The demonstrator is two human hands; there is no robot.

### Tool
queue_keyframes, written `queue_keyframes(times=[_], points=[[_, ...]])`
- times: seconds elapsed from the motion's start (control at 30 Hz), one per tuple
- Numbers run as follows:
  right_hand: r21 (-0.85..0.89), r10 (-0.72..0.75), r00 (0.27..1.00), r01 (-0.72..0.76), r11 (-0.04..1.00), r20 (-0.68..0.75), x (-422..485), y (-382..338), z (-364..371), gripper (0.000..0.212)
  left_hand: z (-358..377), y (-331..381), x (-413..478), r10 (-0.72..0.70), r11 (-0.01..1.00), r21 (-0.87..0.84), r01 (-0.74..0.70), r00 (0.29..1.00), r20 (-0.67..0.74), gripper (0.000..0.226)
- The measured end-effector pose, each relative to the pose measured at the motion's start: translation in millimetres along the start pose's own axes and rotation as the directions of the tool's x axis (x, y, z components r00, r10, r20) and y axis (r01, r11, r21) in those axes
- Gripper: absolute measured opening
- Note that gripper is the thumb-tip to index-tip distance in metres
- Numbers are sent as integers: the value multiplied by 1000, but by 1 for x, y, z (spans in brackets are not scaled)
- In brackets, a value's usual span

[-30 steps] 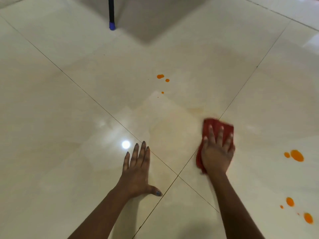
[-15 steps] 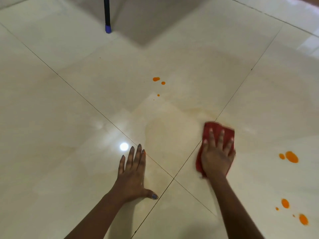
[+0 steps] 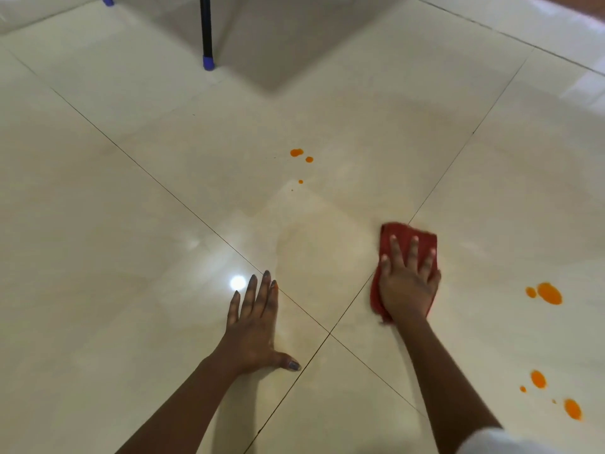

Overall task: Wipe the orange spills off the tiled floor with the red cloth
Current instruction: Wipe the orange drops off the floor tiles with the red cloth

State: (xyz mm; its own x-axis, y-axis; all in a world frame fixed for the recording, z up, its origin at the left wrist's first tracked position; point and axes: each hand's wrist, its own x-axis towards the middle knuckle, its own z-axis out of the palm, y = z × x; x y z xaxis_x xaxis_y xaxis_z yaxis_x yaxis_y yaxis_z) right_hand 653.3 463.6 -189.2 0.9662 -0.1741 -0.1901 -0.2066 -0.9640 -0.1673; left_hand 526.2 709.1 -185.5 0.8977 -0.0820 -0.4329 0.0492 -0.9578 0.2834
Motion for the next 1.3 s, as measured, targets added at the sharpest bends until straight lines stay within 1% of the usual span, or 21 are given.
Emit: queue_keyframes(times=[0.07, 0.1, 0.17, 0.23, 0.27, 0.3, 0.37, 0.47, 0.6, 0.7, 0.77, 0.8, 0.87, 0.93, 0.97, 1.0, 1.07, 1.13, 1.17, 1.23, 1.3], points=[[-13, 12, 1000, -12, 1000, 3, -40, -3, 12, 53, -1, 2, 0, -15, 1000, 5, 15, 1000, 18, 149], [-29, -21, 1000, 22, 999, 13, -59, -12, 17, 54, -2, 3, 0, -30, 999, 23, 29, 999, 18, 149], [-57, -171, 984, 174, 983, 55, -91, -34, 27, 54, -7, 9, -1, -59, 996, 66, 57, 998, 24, 148], [-77, -349, 930, 359, 930, 116, -111, -45, 32, 53, -14, 18, -3, -94, 993, 74, 92, 995, 23, 146], [-72, -416, 900, 427, 901, 134, -115, -46, 29, 52, -18, 21, -5, -111, 991, 70, 110, 993, 23, 145], [-58, -447, 884, 458, 887, 140, -115, -43, 27, 51, -20, 21, -6, -116, 991, 75, 113, 993, 31, 145], [-44, -448, 884, 457, 888, 132, -112, -38, 22, 49, -25, 16, -6, -115, 988, 104, 112, 993, 27, 144], [-63, -374, 920, 383, 922, 116, -99, -41, 23, 51, -33, -1, 6, -120, 985, 122, 119, 993, 3, 141], [-95, -302, 949, 310, 946, 90, -38, -54, 19, 52, -45, -26, 45, -97, 993, 73, 98, 995, -12, 137], [-73, -249, 968, 251, 965, 37, 16, -75, 10, 51, -56, -44, 74, -97, 993, 64, 97, 995, -10, 144], [-35, -242, 970, 243, 969, 31, 46, -114, 12, 51, -57, -56, 89, -69, 996, 49, 70, 998, -3, 152], [-28, -280, 959, 281, 959, 45, 51, -135, 13, 51, -57, -59, 93, -52, 998, 37, 51, 999, 4, 153], [-19, -430, 899, 433, 901, 81, 40, -167, 21, 51, -55, -63, 93, -34, 999, 11, 34, 999, 5, 152], [-31, -561, 823, 565, 824, 88, 16, -164, 28, 50, -53, -64, 89, -24, 1000, -2, 24, 1000, 1, 151], [-44, -587, 807, 590, 806, 67, 5, -148, 28, 49, -52, -62, 85, -16, 1000, -7, 16, 1000, -1, 150], [-60, -575, 817, 576, 815, 42, 3, -132, 23, 49, -53, -64, 86, -14, 1000, -4, 14, 1000, -5, 149], [-101, -458, 889, 456, 884, 6, 37, -109, 11, 50, -59, -67, 94, -32, 999, 14, 33, 999, -33, 146], [-124, -288, 957, 289, 949, 31, 89, -115, 1, 49, -71, -71, 110, -69, 997, 24, 71, 995, -73, 146], [-101, -239, 970, 241, 965, 34, 110, -130, -3, 49, -76, -72, 116, -85, 996, 18, 86, 993, -79, 146], [-43, -234, 972, 235, 971, 25, 142, -177, -1, 50, -79, -75, 126, -89, 996, 1, 90, 993, -73, 146], [-25, -313, 948, 315, 949, 62, 150, -226, 5, 50, -77, -76, 129, -85, 996, 1, 85, 993, -84, 147]])
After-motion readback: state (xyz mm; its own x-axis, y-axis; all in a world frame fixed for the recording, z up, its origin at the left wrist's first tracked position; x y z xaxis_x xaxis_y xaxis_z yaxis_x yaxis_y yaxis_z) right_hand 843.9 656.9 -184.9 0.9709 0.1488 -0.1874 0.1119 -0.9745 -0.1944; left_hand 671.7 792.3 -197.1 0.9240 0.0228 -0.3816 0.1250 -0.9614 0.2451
